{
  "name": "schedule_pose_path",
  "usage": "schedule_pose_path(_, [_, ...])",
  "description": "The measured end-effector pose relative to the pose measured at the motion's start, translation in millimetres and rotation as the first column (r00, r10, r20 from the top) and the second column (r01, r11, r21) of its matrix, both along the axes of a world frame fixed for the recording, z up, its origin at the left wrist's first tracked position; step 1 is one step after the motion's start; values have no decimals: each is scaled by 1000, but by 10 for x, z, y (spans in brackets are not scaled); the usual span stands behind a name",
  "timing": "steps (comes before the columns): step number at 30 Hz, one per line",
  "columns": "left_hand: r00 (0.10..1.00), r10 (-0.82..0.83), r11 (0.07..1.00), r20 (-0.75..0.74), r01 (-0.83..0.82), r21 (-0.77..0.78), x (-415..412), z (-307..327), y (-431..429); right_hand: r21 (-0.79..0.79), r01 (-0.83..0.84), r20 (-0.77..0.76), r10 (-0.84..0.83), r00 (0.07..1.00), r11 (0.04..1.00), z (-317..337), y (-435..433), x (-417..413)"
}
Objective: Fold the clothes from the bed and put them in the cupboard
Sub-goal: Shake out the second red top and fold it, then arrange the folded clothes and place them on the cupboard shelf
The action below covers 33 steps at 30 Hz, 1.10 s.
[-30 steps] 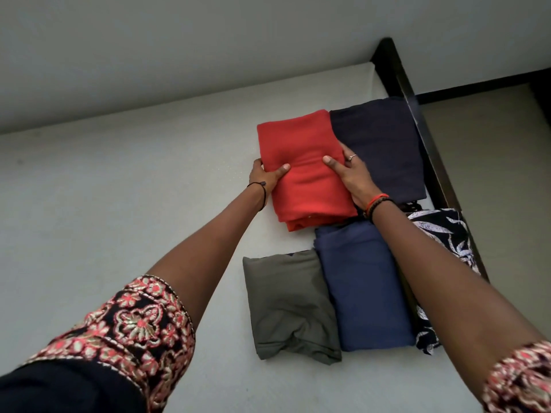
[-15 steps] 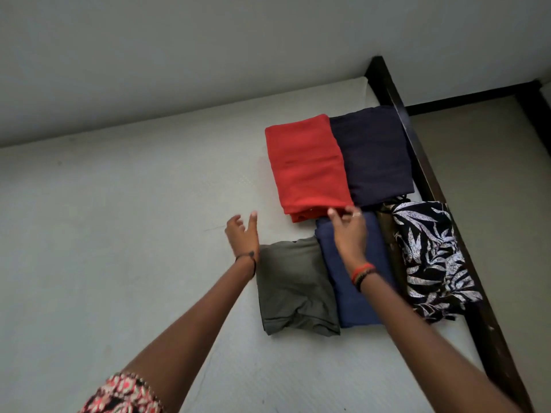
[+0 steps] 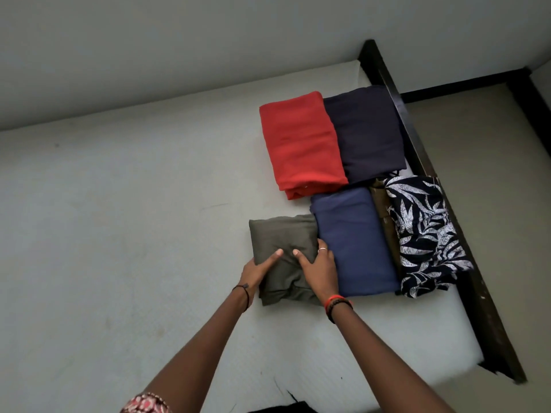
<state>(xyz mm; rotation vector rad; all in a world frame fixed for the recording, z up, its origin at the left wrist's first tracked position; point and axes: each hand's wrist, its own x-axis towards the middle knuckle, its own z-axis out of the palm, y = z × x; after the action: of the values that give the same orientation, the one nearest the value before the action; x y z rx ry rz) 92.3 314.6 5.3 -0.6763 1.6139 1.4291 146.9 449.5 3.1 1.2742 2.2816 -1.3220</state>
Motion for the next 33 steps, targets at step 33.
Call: schedule_pose_path(33, [952, -306, 912, 3, 292, 287, -70, 1939, -198, -945, 148, -34, -537, 843, 292, 1593, -21, 502])
